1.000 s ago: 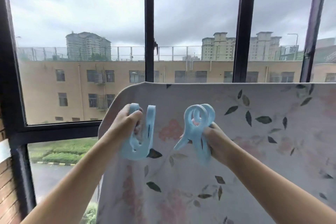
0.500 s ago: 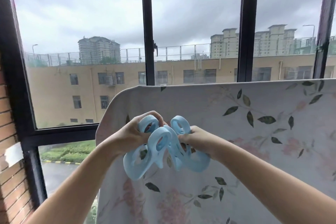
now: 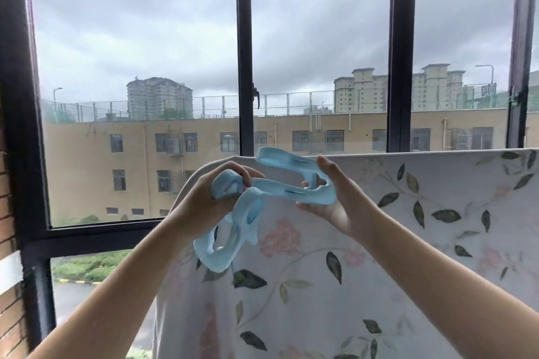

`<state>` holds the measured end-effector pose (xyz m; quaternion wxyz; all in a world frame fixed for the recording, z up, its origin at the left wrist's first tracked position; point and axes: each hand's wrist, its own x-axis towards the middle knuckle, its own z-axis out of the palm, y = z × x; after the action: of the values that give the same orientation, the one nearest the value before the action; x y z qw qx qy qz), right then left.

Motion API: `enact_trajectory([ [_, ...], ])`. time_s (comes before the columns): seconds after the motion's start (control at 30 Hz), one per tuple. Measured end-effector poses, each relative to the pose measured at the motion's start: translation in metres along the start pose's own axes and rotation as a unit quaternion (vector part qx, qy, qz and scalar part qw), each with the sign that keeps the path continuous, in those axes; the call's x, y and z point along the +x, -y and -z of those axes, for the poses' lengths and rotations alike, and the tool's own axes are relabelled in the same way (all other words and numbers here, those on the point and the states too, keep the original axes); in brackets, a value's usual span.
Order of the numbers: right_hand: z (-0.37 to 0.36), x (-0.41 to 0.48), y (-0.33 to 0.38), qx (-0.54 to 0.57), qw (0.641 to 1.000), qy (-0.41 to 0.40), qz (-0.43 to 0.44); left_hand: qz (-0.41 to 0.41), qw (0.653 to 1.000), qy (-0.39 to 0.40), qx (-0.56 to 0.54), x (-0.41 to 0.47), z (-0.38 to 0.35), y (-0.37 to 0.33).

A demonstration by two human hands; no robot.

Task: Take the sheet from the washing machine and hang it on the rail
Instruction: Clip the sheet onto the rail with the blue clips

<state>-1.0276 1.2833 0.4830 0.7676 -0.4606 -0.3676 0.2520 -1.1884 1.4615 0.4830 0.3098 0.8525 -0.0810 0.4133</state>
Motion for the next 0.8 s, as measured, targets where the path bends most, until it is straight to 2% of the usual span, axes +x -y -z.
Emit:
enact_trajectory([
  [0.07, -0.004, 0.008, 0.027, -0.131, 0.99, -0.004, 0.055, -0.013, 0.997, -0.031, 0.066, 0.007, 0.01, 0.012],
  [0.13, -0.008, 0.02, 0.053, -0.288, 0.95, -0.022, 0.118, -0.006, 0.984, -0.041, 0.172, 0.017, 0.019, 0.026],
  [0.17, -0.011, 0.027, 0.063, -0.341, 0.927, -0.031, 0.154, -0.002, 0.975, -0.017, 0.221, 0.02, 0.019, 0.031],
  [0.27, -0.022, 0.051, 0.085, -0.434, 0.868, -0.006, 0.242, -0.022, 0.958, 0.024, 0.286, 0.026, 0.013, 0.048],
  [0.37, -0.038, 0.068, 0.099, -0.53, 0.794, 0.024, 0.297, -0.018, 0.957, -0.01, 0.288, 0.027, 0.012, 0.054],
  [0.43, -0.048, 0.077, 0.108, -0.575, 0.753, 0.05, 0.317, -0.021, 0.957, -0.02, 0.288, 0.028, 0.012, 0.053],
  [0.57, -0.068, 0.098, 0.117, -0.63, 0.7, 0.098, 0.321, -0.027, 0.954, -0.035, 0.298, 0.029, 0.01, 0.055],
  [0.8, -0.091, 0.128, 0.109, -0.676, 0.66, 0.152, 0.291, -0.023, 0.954, -0.051, 0.293, 0.029, 0.005, 0.06],
])
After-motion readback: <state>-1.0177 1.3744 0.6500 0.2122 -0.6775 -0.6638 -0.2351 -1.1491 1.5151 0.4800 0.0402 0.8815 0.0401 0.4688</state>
